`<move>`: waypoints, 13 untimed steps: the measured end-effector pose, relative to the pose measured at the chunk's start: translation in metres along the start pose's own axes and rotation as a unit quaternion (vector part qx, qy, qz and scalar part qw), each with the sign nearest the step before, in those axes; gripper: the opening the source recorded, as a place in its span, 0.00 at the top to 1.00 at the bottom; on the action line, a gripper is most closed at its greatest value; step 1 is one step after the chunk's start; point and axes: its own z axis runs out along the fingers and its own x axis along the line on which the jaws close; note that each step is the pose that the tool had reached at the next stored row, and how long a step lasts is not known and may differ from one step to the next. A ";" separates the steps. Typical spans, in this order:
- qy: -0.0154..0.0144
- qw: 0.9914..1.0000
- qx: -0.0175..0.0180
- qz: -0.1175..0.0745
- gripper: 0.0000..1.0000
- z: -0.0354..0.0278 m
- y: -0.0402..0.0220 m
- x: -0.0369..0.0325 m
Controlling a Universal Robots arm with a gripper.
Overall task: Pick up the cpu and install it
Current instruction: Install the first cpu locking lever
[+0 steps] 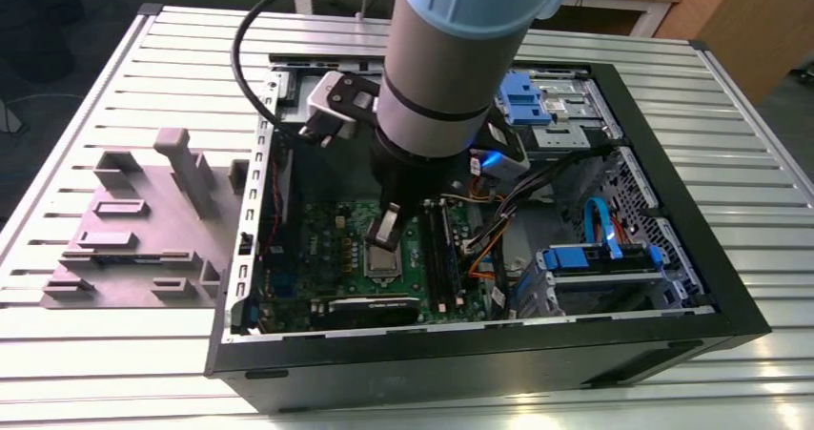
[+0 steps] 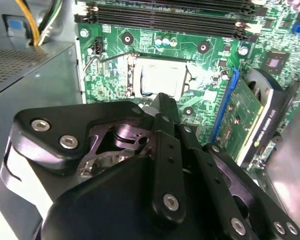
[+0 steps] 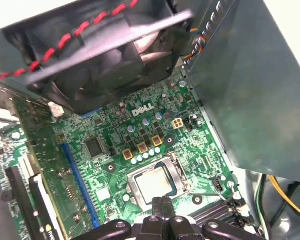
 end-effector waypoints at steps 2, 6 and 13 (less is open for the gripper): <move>0.000 1.000 0.000 0.000 0.90 -0.0020 0.0003 -0.0003; -0.001 1.000 0.000 0.000 0.90 -0.0026 0.0013 -0.0026; -0.001 1.000 0.001 0.000 0.90 -0.0095 0.0037 -0.0067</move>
